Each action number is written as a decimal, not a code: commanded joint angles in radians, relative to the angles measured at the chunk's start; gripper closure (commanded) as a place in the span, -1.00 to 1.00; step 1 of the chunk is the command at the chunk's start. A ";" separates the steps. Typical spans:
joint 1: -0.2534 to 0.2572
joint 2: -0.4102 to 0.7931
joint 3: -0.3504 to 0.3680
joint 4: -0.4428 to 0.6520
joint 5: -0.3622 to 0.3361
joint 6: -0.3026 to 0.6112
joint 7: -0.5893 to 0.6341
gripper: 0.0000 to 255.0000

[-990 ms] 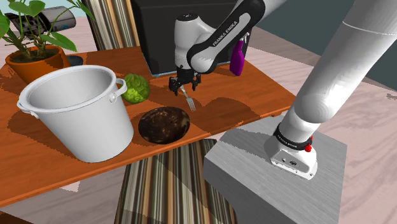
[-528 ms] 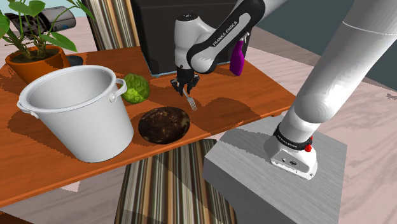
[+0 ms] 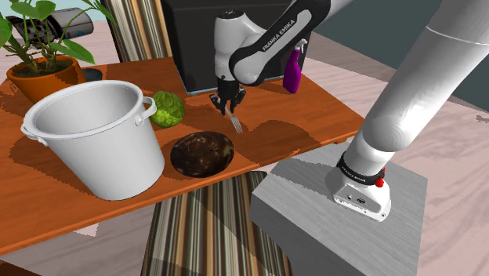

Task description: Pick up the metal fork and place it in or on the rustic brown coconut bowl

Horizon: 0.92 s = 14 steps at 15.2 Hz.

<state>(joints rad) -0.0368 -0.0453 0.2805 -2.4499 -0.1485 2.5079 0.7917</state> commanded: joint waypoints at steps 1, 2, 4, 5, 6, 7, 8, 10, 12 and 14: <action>0.001 -0.022 -0.001 0.007 0.015 -0.028 -0.014 1.00; 0.002 -0.032 -0.001 0.012 0.022 -0.042 -0.020 1.00; 0.004 -0.052 -0.002 0.021 0.034 -0.070 -0.030 1.00; 0.005 -0.061 -0.003 0.026 0.040 -0.083 -0.035 1.00; 0.006 -0.071 -0.004 0.032 0.045 -0.097 -0.040 1.00; 0.007 -0.079 -0.004 0.037 0.051 -0.111 -0.045 1.00; 0.008 -0.088 -0.005 0.043 0.055 -0.125 -0.049 1.00; 0.009 -0.105 -0.007 0.055 0.064 -0.153 -0.058 1.00; 0.011 -0.120 -0.009 0.069 0.072 -0.181 -0.065 1.00; 0.012 -0.135 -0.011 0.083 0.079 -0.209 -0.072 1.00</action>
<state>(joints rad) -0.0260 -0.1706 0.2706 -2.3739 -0.0744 2.3149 0.7229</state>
